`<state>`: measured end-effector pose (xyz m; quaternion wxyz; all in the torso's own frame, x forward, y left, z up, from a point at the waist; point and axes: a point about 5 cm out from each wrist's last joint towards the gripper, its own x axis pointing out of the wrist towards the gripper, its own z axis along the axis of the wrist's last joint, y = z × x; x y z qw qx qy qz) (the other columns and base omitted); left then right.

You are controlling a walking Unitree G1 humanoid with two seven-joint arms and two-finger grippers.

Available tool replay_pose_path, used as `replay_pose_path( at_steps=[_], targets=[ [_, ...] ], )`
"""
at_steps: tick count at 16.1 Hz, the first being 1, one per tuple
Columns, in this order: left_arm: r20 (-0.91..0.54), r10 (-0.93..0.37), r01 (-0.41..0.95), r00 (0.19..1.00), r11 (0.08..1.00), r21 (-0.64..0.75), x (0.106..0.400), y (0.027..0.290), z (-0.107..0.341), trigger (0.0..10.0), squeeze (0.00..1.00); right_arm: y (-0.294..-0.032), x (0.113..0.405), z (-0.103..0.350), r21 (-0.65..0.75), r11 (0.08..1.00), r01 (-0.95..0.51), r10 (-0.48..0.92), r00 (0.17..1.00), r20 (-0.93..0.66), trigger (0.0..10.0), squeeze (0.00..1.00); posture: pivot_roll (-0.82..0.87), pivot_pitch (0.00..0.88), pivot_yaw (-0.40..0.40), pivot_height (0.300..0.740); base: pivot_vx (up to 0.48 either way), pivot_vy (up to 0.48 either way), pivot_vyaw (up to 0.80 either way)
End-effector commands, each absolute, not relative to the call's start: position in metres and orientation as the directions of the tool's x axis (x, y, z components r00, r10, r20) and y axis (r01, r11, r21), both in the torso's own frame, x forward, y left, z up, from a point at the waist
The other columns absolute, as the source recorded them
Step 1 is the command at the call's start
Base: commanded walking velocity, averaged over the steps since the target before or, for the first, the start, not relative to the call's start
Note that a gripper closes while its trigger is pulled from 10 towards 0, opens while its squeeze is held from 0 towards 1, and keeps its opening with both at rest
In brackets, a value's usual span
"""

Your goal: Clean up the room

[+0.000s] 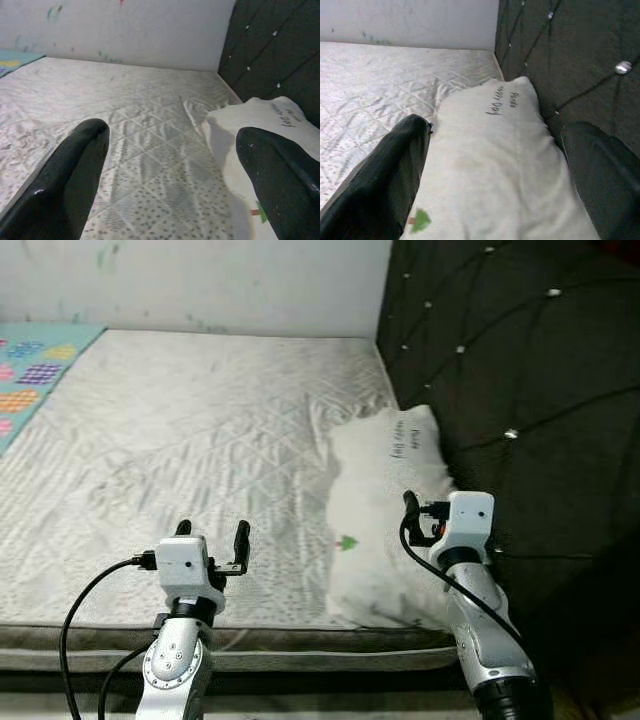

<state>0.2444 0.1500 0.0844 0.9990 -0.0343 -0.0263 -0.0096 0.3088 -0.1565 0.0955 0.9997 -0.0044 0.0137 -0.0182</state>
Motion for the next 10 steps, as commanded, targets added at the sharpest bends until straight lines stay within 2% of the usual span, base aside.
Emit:
replay_pose_path(
  at_steps=[1,10],
  targets=[
    [0.049,-0.018,0.022,0.999,0.997,-0.073,0.2474,0.1503,0.0841,10.0,0.00,-0.1577,0.3114,0.0966,-0.004,0.999,0.034,-0.035,0.999,-0.031,10.0,0.00,0.08,0.007,-0.012,0.740,0.000,0.416,0.00],
    [0.047,-0.019,0.022,0.999,0.996,-0.081,0.2481,0.1479,0.0826,10.0,0.00,-0.1594,0.3118,0.0973,-0.006,1.000,0.027,-0.027,0.999,-0.028,10.0,0.00,0.07,0.000,-0.012,0.740,0.000,0.418,0.00]
  ],
)
